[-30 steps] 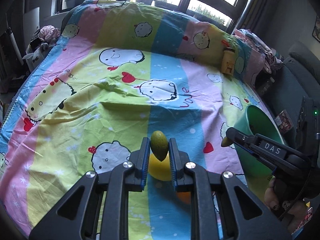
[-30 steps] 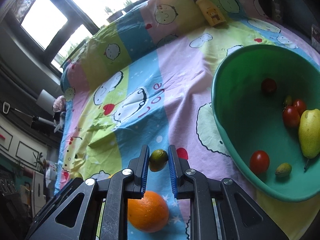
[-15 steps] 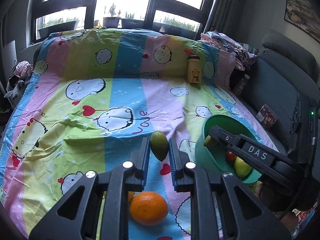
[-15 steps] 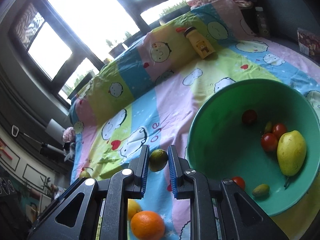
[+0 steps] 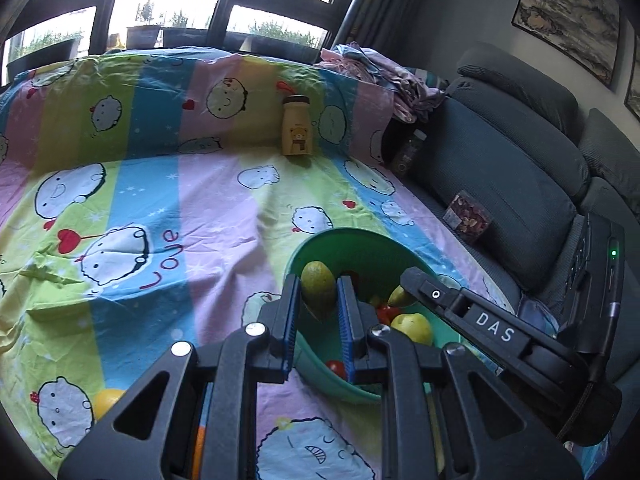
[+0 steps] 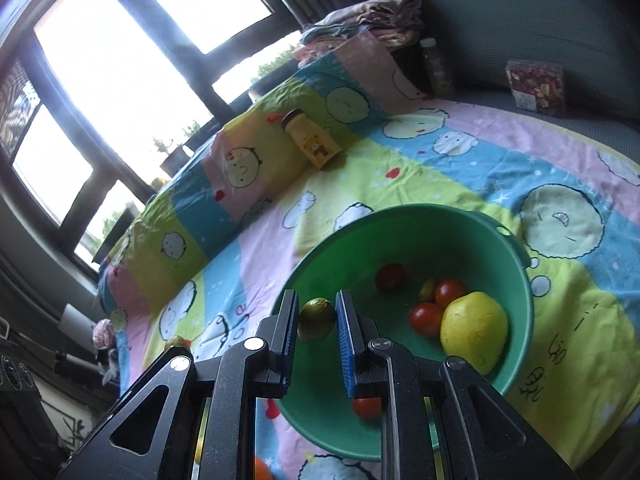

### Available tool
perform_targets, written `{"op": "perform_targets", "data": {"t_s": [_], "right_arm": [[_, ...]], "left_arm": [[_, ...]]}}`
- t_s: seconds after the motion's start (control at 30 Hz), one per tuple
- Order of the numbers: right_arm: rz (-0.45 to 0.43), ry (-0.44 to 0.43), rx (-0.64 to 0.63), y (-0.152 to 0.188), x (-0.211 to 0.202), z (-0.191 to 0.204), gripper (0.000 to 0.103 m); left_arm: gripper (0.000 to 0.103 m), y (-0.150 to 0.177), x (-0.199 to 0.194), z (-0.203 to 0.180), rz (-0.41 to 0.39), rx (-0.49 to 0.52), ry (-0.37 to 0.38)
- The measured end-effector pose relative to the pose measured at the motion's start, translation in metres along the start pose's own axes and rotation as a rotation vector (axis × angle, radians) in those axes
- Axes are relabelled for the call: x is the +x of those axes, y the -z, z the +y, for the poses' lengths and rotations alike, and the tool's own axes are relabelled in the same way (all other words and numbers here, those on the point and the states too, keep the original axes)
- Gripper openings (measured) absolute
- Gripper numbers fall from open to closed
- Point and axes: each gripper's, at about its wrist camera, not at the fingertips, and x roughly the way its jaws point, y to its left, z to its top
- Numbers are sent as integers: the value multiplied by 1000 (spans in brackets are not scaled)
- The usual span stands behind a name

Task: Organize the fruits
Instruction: 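Lower the green fruit into the basin and open the left tool, then withdraw the left tool while the right tool moves toward the yellow lemon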

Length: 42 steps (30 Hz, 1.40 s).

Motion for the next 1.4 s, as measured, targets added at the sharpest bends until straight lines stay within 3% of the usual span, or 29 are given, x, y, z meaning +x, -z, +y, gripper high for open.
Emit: {"op": "perform_targets", "data": {"t_s": [0.23,0.6,0.93,1.13,1.2,1.27,1.4], "right_arm": [[40,40,61,-3,6,-21,19],[90,118,54,0,15,-27,19],[106,176,46,2,20,-30,20],[71,145,50,-1,12,-29,20],[65,130,49,-2,10,-27,30],[56,107,42,-2,9,-24,49],[51,62,2,-1,6,-12,54]], "left_arm": [[18,4,27,-12,71,5,121],[19,13,52,-17,151,32,129],[20,20,59,-19,169,44,131],[49,18,51,-13,148,15,93],[53,16,44,-8,142,-1,88],[58,13,34,-2,128,-16,73],[74,8,3,21,60,-99,19]]}}
